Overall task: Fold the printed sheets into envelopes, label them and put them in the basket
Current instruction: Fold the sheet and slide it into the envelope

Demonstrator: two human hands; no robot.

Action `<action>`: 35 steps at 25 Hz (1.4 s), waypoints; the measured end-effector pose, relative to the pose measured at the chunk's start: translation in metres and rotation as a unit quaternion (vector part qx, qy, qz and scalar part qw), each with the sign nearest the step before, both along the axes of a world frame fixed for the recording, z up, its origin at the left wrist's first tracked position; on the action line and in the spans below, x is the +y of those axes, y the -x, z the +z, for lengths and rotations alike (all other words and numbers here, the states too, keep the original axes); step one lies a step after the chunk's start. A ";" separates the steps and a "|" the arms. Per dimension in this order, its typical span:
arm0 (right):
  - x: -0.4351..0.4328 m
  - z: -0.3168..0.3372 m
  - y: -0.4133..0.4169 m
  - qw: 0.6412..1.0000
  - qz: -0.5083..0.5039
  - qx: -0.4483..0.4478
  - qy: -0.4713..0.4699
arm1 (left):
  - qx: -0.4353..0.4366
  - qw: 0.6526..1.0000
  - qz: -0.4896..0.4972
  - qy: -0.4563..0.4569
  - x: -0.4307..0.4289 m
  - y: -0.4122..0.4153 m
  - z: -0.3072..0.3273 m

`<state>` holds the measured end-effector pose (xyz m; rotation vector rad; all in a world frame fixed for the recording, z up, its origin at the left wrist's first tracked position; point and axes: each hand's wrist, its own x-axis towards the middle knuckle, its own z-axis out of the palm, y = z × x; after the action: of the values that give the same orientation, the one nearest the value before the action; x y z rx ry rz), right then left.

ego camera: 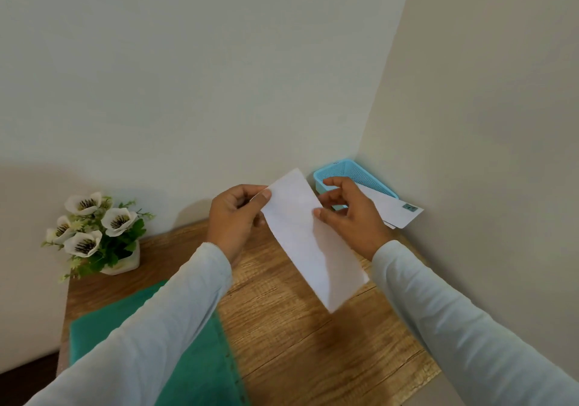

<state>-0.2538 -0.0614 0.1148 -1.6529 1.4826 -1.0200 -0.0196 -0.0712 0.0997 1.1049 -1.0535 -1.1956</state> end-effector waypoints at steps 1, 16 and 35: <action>0.001 -0.008 0.004 0.997 0.011 0.030 -0.065 | 0.023 0.999 0.006 -0.032 0.002 -0.001 -0.011; 0.015 -0.118 0.009 0.947 0.014 0.243 -0.211 | -0.545 0.832 -0.026 -0.102 0.037 -0.013 -0.128; 0.013 -0.122 -0.006 0.899 0.040 0.420 -0.117 | -0.679 0.710 -0.107 0.155 0.071 -0.041 -0.152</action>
<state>-0.2476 -0.0482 -0.0072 -2.0576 1.9351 -0.0137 0.0218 -0.0003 -0.0521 1.5918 -2.4334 -0.0967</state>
